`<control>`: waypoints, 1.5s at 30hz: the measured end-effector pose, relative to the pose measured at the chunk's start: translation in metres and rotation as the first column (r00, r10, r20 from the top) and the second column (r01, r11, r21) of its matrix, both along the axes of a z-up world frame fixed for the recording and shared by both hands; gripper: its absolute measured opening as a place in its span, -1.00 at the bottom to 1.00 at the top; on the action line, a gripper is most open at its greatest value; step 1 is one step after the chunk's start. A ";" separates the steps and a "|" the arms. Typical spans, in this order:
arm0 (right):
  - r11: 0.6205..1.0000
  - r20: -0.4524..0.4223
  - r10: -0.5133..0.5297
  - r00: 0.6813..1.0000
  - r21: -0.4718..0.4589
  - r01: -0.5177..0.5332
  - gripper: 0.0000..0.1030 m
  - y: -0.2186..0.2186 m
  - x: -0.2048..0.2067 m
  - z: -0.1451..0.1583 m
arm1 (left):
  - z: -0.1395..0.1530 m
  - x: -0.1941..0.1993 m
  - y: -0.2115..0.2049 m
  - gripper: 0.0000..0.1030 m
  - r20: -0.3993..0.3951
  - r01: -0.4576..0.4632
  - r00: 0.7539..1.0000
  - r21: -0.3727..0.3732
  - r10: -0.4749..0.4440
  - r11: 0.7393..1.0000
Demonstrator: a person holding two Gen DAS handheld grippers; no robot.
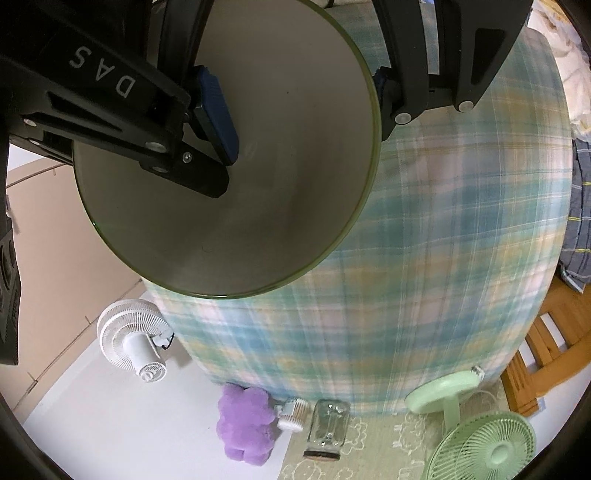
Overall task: Organize plates and bowls
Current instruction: 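Lift the grey-green stack with both tools and carry it over the red-rimmed plates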
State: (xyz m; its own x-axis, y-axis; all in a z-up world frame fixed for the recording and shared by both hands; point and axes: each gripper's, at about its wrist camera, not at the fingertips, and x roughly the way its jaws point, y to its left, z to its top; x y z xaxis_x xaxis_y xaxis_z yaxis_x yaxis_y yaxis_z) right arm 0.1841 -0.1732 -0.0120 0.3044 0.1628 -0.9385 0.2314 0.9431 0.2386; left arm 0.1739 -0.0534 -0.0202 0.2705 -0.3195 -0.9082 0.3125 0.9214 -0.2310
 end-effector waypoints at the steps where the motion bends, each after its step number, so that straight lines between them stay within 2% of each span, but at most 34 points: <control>1: 1.000 0.005 0.004 1.000 0.002 -0.004 -0.19 -0.003 -0.001 0.002 | 0.002 -0.001 -0.003 0.19 0.003 -0.007 1.000 0.000 0.007 1.000; 11: 0.997 0.045 0.083 0.996 0.000 -0.083 -0.19 -0.051 -0.005 0.020 | 0.014 -0.011 -0.054 0.19 0.022 -0.084 0.996 0.003 0.084 0.996; 20: 0.994 0.038 0.112 0.993 0.002 -0.112 -0.19 -0.096 -0.006 0.019 | 0.010 -0.015 -0.096 0.19 0.009 -0.115 0.993 -0.002 0.115 0.993; 29: 0.991 0.006 0.135 0.991 -0.001 -0.135 -0.19 -0.133 -0.002 0.007 | -0.005 -0.011 -0.129 0.19 -0.031 -0.142 0.989 -0.004 0.142 0.990; 41: 0.985 -0.045 0.175 0.984 -0.001 -0.175 -0.19 -0.162 0.015 -0.012 | -0.025 -0.001 -0.155 0.19 -0.088 -0.185 0.979 0.004 0.184 0.983; 45: 0.984 -0.054 0.180 0.982 0.007 -0.180 -0.19 -0.167 0.019 -0.017 | -0.026 0.001 -0.161 0.19 -0.081 -0.193 0.978 0.011 0.194 0.981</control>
